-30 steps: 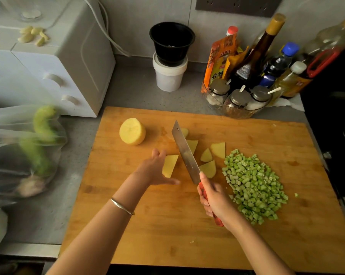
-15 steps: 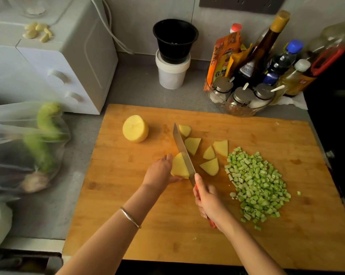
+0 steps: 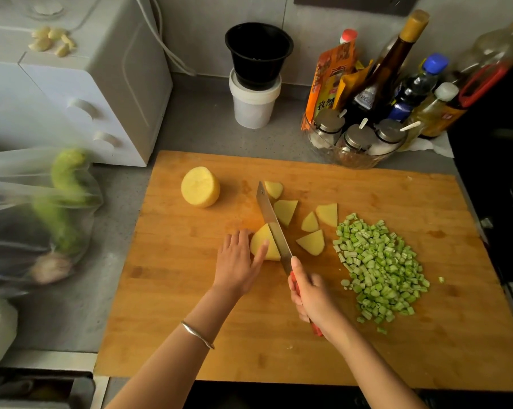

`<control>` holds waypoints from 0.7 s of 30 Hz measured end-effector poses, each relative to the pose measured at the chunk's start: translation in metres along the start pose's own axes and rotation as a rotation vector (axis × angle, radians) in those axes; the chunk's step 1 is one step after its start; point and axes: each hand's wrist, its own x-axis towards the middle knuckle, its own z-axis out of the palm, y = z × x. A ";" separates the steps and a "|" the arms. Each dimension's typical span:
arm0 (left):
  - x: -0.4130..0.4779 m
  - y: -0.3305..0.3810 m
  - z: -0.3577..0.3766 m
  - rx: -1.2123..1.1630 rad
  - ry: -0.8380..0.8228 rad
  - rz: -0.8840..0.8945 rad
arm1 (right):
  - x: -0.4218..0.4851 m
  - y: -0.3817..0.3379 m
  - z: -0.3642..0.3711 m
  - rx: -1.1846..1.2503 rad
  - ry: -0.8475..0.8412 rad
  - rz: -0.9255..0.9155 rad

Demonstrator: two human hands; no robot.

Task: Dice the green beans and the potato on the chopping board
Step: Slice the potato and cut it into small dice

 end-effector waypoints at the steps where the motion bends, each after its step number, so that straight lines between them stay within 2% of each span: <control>1: -0.001 0.002 0.004 -0.073 0.045 -0.061 | 0.000 0.000 -0.001 0.021 0.004 0.008; 3: 0.000 0.007 0.013 -0.129 0.099 -0.141 | -0.002 0.000 -0.002 0.039 0.019 0.005; 7: 0.002 0.008 0.024 -0.014 0.171 -0.126 | -0.013 0.001 -0.004 0.059 0.014 -0.055; 13: 0.003 0.009 0.029 0.048 0.193 -0.132 | -0.022 0.004 0.001 0.042 0.009 -0.096; 21: 0.002 0.008 0.029 0.077 0.186 -0.126 | -0.018 0.006 0.006 -0.096 0.024 -0.105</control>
